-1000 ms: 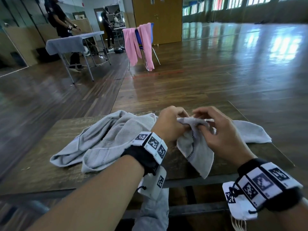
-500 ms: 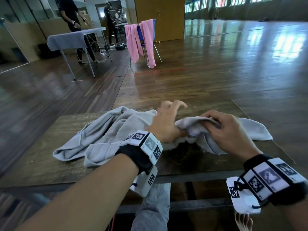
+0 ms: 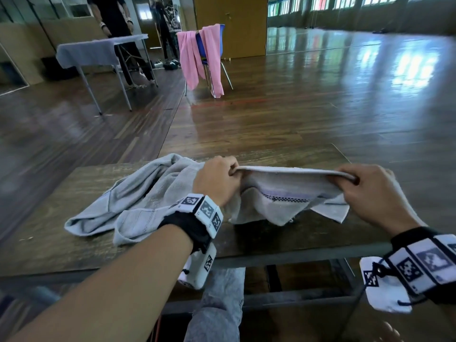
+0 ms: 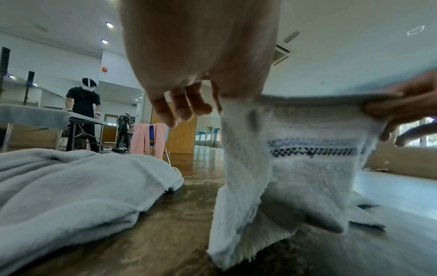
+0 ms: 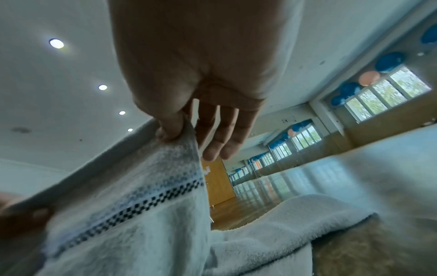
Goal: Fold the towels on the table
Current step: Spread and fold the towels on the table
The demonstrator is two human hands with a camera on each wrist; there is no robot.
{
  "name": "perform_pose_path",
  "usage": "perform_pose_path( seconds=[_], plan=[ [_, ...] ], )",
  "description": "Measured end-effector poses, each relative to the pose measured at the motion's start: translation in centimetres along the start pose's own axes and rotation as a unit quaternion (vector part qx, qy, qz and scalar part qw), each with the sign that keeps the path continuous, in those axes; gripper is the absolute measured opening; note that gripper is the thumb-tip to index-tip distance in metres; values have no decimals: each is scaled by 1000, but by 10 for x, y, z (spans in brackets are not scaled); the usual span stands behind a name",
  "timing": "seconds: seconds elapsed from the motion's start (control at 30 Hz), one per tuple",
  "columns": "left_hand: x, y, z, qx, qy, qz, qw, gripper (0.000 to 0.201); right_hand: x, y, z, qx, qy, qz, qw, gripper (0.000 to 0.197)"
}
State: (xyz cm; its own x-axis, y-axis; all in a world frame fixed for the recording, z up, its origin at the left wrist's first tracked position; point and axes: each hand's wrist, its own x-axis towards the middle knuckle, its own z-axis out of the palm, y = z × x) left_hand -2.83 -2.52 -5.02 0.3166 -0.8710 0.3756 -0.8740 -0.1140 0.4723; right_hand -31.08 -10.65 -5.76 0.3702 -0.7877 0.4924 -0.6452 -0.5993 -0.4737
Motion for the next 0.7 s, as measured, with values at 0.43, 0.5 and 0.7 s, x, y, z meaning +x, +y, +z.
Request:
perform_pose_path(
  seconds=[0.43, 0.5, 0.7],
  plan=[
    [-3, -12, -6, -236, -11, -94, 967, 29, -5, 17, 1, 153, -203, 61, 965, 19],
    [-7, -15, 0, -134, -80, -43, 987, 30, -9, 23, 9, 58, -324, 61, 942, 27],
    [-15, -28, 36, -85, -287, -89, 950, 51, 3, 19, 35, -70, -358, 66, 929, 43]
  ],
)
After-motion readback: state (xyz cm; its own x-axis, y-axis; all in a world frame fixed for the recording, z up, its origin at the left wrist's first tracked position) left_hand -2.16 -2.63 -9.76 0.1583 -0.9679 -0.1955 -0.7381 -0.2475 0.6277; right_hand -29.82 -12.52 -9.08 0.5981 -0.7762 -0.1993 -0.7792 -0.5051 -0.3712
